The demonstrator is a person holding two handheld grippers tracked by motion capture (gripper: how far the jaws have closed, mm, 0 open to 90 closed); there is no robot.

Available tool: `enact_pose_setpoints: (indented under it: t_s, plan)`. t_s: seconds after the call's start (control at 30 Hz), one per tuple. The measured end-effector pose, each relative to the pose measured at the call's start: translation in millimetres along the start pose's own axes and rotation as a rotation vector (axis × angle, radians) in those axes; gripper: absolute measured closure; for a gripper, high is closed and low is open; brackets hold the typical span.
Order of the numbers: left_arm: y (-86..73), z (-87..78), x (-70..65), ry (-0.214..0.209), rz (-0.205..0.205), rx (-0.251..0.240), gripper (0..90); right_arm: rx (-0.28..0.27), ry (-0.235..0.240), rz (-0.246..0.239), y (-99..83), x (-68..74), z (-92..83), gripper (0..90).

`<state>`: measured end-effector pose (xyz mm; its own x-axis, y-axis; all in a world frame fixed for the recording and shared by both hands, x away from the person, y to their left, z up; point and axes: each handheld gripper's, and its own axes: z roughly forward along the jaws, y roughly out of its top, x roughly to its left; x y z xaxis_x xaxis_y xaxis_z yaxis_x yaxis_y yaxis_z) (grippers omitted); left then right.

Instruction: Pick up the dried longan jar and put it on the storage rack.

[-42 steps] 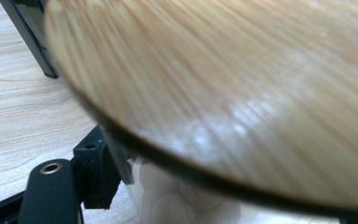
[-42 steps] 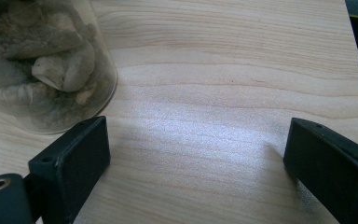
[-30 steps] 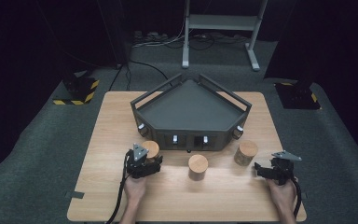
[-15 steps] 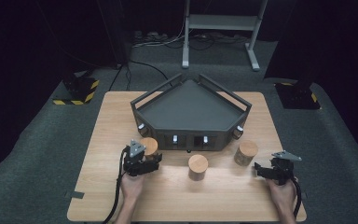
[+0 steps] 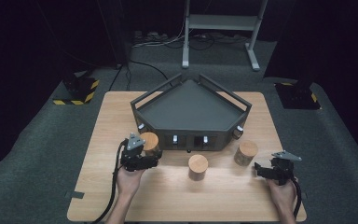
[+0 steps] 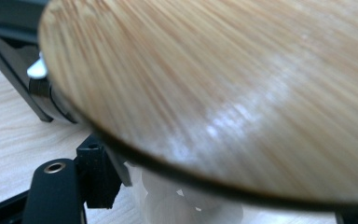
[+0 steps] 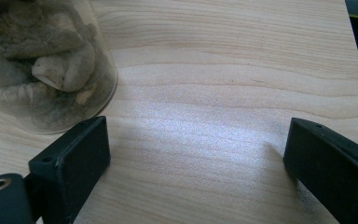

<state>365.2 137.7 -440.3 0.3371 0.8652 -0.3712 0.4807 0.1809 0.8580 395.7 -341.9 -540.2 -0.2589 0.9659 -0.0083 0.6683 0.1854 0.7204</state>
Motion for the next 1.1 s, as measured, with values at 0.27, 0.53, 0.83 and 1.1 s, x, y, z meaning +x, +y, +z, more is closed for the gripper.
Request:
enact_pose_setpoints:
  t_s: [0.27, 0.53, 0.83, 1.1]
  plan:
    - [16.2, -3.9, -7.4, -0.028, 0.021, 0.019, 25.2, 0.000, 0.000, 0.000, -0.1, 0.0, -0.1, 6.7]
    - [30.5, -5.8, -12.6, -0.046, 0.026, 0.021, 25.2, 0.000, 0.000, 0.000, -0.1, 0.0, -0.1, 6.8]
    - [56.8, -6.8, -21.3, -0.074, 0.028, 0.021, 25.3, 0.000, 0.000, -0.001, -0.1, 0.0, -0.1, 6.8]
    - [77.8, -0.7, -28.3, -0.100, 0.033, 0.019, 25.3, 0.000, 0.000, 0.001, -0.2, 0.1, -0.2, 6.8]
